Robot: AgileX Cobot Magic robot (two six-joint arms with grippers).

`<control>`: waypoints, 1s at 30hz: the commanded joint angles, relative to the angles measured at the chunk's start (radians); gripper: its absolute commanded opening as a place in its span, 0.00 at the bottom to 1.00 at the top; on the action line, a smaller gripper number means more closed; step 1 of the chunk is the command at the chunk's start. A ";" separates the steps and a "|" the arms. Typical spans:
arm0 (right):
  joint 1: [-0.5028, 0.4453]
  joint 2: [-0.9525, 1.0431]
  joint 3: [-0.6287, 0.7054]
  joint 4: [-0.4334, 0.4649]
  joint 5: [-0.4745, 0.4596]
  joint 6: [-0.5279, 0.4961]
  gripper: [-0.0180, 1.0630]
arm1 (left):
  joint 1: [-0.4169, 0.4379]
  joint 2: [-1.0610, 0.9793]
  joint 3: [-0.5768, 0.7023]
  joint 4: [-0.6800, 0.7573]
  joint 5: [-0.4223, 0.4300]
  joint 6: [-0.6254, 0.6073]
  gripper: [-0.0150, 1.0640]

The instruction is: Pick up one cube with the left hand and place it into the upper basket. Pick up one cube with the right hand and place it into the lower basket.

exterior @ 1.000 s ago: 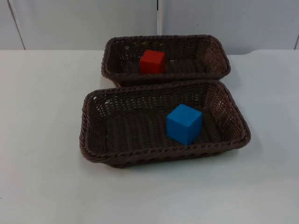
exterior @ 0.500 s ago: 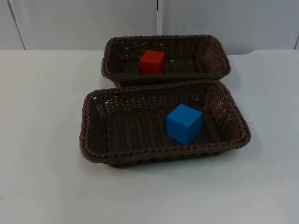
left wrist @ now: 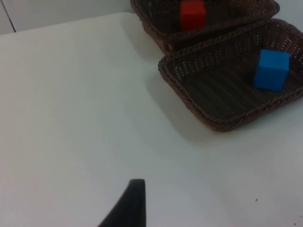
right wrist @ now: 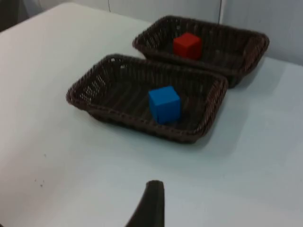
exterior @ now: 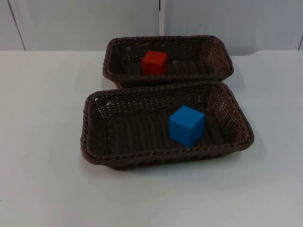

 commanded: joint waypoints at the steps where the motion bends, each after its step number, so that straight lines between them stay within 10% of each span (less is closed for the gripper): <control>1: 0.004 -0.004 0.009 -0.007 0.005 0.007 0.74 | 0.000 -0.004 0.006 0.005 0.004 -0.002 0.99; 23: 0.004 -0.004 0.033 -0.007 0.047 -0.008 0.75 | 0.000 -0.004 0.006 0.005 0.004 -0.002 0.99; 30: 0.004 -0.004 0.033 -0.007 0.047 -0.008 0.99 | 0.000 -0.004 0.006 0.005 0.004 -0.002 0.99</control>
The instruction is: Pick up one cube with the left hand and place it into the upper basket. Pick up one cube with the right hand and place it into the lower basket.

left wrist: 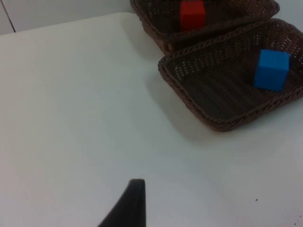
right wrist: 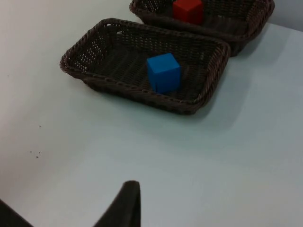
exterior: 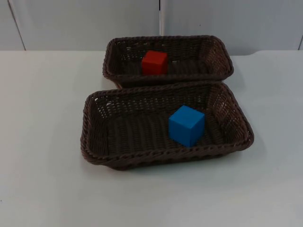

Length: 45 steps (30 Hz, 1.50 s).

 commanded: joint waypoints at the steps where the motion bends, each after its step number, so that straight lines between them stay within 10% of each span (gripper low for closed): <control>1: 0.004 -0.004 0.007 -0.004 -0.001 0.000 0.99 | 0.000 -0.004 0.006 0.005 0.004 -0.002 0.99; 45: 0.004 -0.004 0.007 -0.004 -0.001 0.009 0.99 | 0.102 -0.004 0.006 0.005 0.004 -0.002 0.99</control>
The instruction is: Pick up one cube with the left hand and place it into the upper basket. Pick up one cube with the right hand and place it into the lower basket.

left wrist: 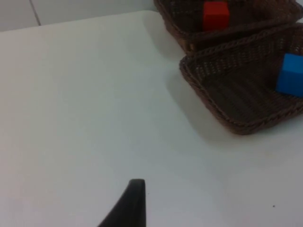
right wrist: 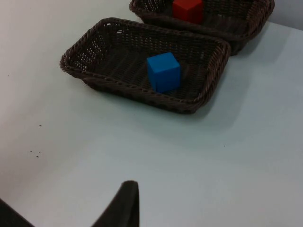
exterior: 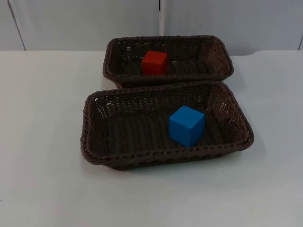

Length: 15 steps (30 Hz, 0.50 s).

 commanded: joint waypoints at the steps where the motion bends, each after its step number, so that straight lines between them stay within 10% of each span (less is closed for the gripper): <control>1: 0.004 -0.004 0.007 -0.004 -0.005 0.002 0.99 | 0.020 -0.004 0.006 0.005 0.004 -0.002 0.99; 15: 0.004 -0.004 0.007 -0.002 -0.005 0.002 0.99 | 0.155 -0.004 0.006 0.005 0.004 -0.002 0.99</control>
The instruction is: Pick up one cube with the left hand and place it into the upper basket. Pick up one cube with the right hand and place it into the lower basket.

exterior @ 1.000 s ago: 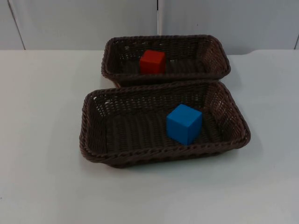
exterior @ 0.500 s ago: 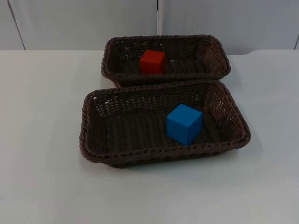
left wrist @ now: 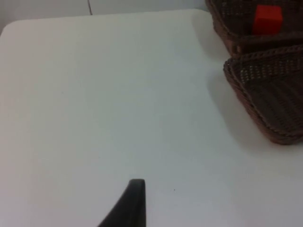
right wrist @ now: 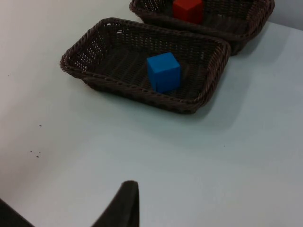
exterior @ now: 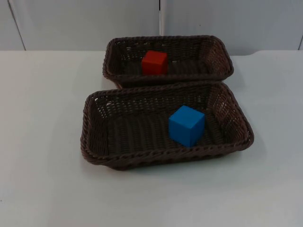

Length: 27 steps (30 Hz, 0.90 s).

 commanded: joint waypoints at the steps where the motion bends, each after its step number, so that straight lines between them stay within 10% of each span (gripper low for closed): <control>1: 0.004 -0.004 0.007 -0.002 -0.005 0.002 0.99 | 0.012 -0.004 0.006 0.005 0.004 -0.002 0.99; 27: 0.004 -0.004 0.007 -0.002 -0.005 0.002 0.99 | 0.014 -0.004 0.006 0.005 0.004 -0.002 0.99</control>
